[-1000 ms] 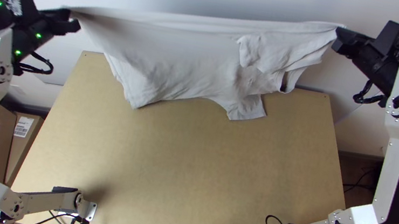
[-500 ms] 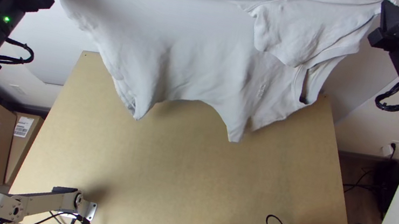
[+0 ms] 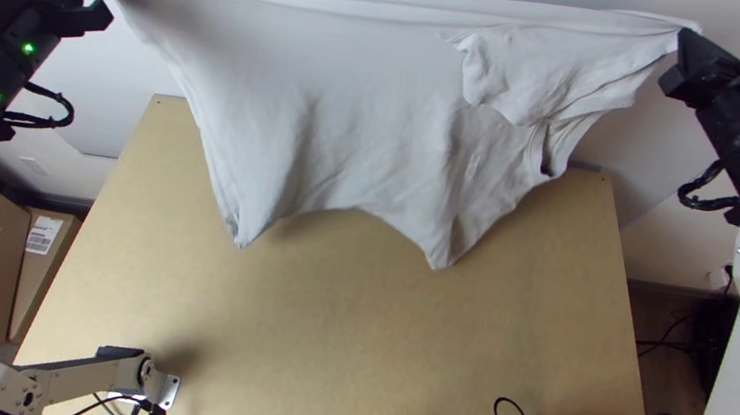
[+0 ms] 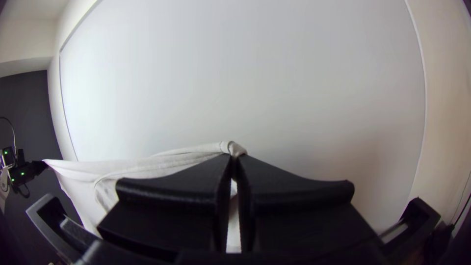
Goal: Fold the t-shirt
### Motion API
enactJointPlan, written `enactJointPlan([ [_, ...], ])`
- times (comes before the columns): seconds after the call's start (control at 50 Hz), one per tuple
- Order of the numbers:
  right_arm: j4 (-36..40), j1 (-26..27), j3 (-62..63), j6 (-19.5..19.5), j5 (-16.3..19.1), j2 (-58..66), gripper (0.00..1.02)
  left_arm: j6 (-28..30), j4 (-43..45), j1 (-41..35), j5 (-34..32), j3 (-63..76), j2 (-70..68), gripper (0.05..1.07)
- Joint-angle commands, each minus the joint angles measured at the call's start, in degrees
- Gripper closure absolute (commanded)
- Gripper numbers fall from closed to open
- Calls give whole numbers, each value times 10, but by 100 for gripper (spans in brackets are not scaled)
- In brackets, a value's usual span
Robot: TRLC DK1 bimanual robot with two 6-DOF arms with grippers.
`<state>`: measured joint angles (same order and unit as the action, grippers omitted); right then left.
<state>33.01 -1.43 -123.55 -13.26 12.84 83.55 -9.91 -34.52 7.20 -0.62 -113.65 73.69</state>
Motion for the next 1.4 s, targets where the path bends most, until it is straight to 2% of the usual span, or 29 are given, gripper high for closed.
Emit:
enactJointPlan([
  [0.0,-22,15,-36,-11,-35,-59,100,-17,30,22,33,-37,-56,105],
  [0.16,-22,-10,23,-11,-31,-168,100,-22,29,23,48,-32,-134,105],
  [0.3,-21,-49,127,-11,-30,-313,100,-32,24,25,61,1,-226,105],
  [0.38,-6,-54,166,-11,-29,-377,100,-32,13,27,61,26,-274,105],
  [0.54,34,-53,189,-15,-29,-422,100,-32,-3,28,53,91,-335,105],
  [0.7,19,-53,233,-18,-30,-414,100,-32,-5,28,35,161,-349,105],
  [0.88,-55,-59,379,-64,-30,-391,100,-24,44,19,20,312,-350,105],
  [0.96,-90,-59,472,-66,-29,-380,100,-17,82,7,16,410,-343,105],
  [1.08,-191,-55,636,-67,-20,-356,100,-8,130,-36,0,559,-315,105],
  [1.12,-216,-55,674,-75,-17,-338,100,6,142,-55,-11,605,-294,105],
  [1.24,-295,-51,759,-93,-4,-247,100,11,251,-73,-28,705,-199,105],
  [1.38,-374,-31,763,-114,10,-102,100,12,337,-73,-39,701,-25,105],
])
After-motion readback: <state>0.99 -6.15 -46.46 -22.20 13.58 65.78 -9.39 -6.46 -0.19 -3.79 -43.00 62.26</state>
